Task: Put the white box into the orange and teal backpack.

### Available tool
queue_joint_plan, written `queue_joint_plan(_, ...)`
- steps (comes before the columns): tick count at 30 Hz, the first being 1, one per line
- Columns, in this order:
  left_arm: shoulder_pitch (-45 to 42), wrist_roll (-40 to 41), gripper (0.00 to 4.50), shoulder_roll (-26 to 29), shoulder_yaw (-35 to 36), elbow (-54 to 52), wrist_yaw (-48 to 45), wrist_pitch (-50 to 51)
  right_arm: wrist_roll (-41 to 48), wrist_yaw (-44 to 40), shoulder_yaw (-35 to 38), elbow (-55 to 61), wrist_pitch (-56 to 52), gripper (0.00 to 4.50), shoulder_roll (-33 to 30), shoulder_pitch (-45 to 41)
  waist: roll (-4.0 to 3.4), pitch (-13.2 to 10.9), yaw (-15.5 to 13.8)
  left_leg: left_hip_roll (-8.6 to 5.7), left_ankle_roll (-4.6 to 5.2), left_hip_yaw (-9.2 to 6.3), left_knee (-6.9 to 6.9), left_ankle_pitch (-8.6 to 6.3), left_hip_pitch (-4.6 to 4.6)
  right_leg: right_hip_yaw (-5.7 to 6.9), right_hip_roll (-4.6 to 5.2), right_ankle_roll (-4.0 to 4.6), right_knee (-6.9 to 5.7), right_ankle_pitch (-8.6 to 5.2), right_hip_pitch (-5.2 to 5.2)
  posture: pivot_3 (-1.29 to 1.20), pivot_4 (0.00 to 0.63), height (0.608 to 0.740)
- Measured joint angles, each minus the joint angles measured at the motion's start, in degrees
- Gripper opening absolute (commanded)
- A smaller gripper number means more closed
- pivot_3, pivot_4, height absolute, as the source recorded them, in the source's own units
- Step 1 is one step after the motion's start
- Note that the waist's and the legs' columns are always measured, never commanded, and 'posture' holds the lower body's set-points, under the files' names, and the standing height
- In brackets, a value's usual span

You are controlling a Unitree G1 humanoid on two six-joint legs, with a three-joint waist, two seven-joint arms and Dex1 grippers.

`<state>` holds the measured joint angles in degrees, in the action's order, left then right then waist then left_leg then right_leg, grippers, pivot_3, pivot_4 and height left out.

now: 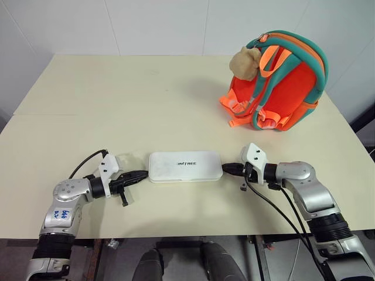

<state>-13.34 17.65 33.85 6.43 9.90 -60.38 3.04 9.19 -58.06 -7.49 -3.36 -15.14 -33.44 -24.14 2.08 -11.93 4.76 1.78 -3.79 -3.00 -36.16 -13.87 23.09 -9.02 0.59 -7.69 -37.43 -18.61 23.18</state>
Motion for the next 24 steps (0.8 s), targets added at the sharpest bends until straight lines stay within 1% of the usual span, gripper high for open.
queue_joint_plan(3, -0.2, -0.1, 0.04, 0.0, 0.0, 0.0, 1.0, 0.0, 0.6, -0.4, 0.0, 0.0, -1.2, 0.0, 0.0, 0.1, 0.0, 0.0, 0.0, 0.0, 0.0, -0.01, 0.0, 0.0, 0.0, 0.01, -0.01, 0.0, -0.01, 0.0, 0.0, 0.0, 0.15, 0.74)
queue_joint_plan(5, -0.8, 0.0, 0.0, 0.2, 0.0, 0.0, 1.6, 1.2, 2.0, -0.6, 0.3, 0.7, -4.5, 0.37, -0.3, 0.1, 0.0, 0.0, 0.0, 0.0, 0.0, -0.01, -0.01, 0.0, 0.01, 0.01, 0.0, 0.0, -0.01, 0.0, 0.0, 0.0, 0.15, 0.74)
queue_joint_plan(6, -1.3, 0.1, 0.19, 0.6, 0.1, 0.0, 1.9, 2.3, 3.0, -0.9, 0.7, 1.1, -6.4, 0.61, -0.7, 0.1, 0.0, 0.0, 0.0, 0.0, 0.0, -0.02, 0.0, 0.0, 0.01, 0.01, -0.01, 0.0, -0.01, 0.0, 0.0, 0.0, 0.15, 0.74)
queue_joint_plan(8, -2.2, 1.0, 0.63, 2.2, 0.6, -0.6, 2.2, 6.0, 5.5, -2.7, 1.6, 2.0, -11.0, 1.28, -3.5, -0.2, -0.01, 0.0, 0.0, -0.01, 0.0, -0.02, 0.0, 0.0, 0.02, 0.01, 0.01, 0.0, 0.0, 0.0, 0.01, 0.0, 0.15, 0.74)
queue_joint_plan(12, -2.5, 5.9, 1.83, 5.9, 2.5, -2.5, 1.2, 17.3, 8.9, -4.9, 4.5, 3.2, -17.2, 2.62, -8.1, -2.0, -0.01, 0.0, 0.2, 0.01, 0.01, -0.02, 0.07, 0.0, 0.02, 0.02, -0.01, 0.03, 0.04, -0.02, 0.02, 0.0, 0.15, 0.74)
queue_joint_plan(13, -3.3, 7.4, 2.21, 6.5, 2.6, -2.9, 0.8, 20.4, 9.7, -5.3, 4.7, 3.5, -19.1, 3.02, -9.0, -2.5, -0.01, 0.0, 0.1, 0.01, 0.01, -0.05, 0.06, 0.0, 0.02, 0.05, -0.02, 0.05, 0.03, -0.03, 0.02, 0.0, 0.15, 0.74)
queue_joint_plan(15, -4.4, 9.3, 2.78, 7.7, 2.9, -3.5, 0.6, 24.5, 11.0, -6.2, 4.9, 4.3, -21.6, 3.66, -9.5, -3.1, -0.01, 0.0, 0.1, 0.01, 0.01, -0.09, 0.06, 0.0, 0.02, 0.07, -0.03, 0.07, 0.03, -0.04, 0.02, 0.0, 0.15, 0.74)
queue_joint_plan(17, -5.3, 10.8, 3.44, 8.3, 3.0, -3.9, 0.3, 28.3, 12.3, -6.7, 4.8, 4.6, -24.5, 4.37, -10.1, -3.3, -0.01, 0.0, 0.1, 0.0, 0.0, -0.08, 0.06, 0.0, 0.04, 0.07, -0.02, 0.07, 0.04, -0.05, 0.03, 0.0, 0.15, 0.74)
queue_joint_plan(18, -6.2, 12.1, 3.75, 9.0, 3.0, -3.8, 0.0, 32.5, 14.0, -6.9, 4.9, 5.1, -28.7, 4.5, -10.5, -4.1, -0.01, 0.0, 0.1, 0.0, 0.0, -0.07, 0.05, 0.0, 0.07, 0.06, -0.02, 0.07, 0.03, -0.05, 0.05, 0.0, 0.15, 0.74)
queue_joint_plan(20, -8.5, 13.4, 4.38, 9.6, 3.0, -3.7, -0.1, 37.3, 16.9, -6.9, 5.3, 6.1, -35.1, 4.5, -11.0, -6.0, -0.01, 0.0, 0.1, 0.0, 0.0, -0.08, 0.05, 0.0, 0.09, 0.07, -0.02, 0.07, 0.03, -0.05, 0.08, 0.0, 0.15, 0.74)
queue_joint_plan(21, -9.7, 13.7, 4.45, 9.5, 2.8, -3.7, 0.0, 38.6, 18.3, -6.7, 5.4, 6.8, -38.0, 4.5, -11.0, -6.9, -0.01, 0.0, 0.0, 0.0, 0.0, -0.09, 0.06, 0.0, 0.09, 0.08, -0.02, 0.07, 0.03, -0.05, 0.08, 0.0, 0.15, 0.74)
queue_joint_plan(24, -11.6, 14.1, 4.45, 9.1, 1.8, -3.8, 0.5, 41.8, 21.7, -5.8, 5.5, 9.1, -43.3, 4.5, -10.7, -7.9, -0.01, 0.0, 0.0, 0.01, 0.0, -0.1, 0.11, 0.0, 0.09, 0.1, -0.02, 0.11, 0.06, -0.08, 0.08, 0.0, 0.15, 0.74)
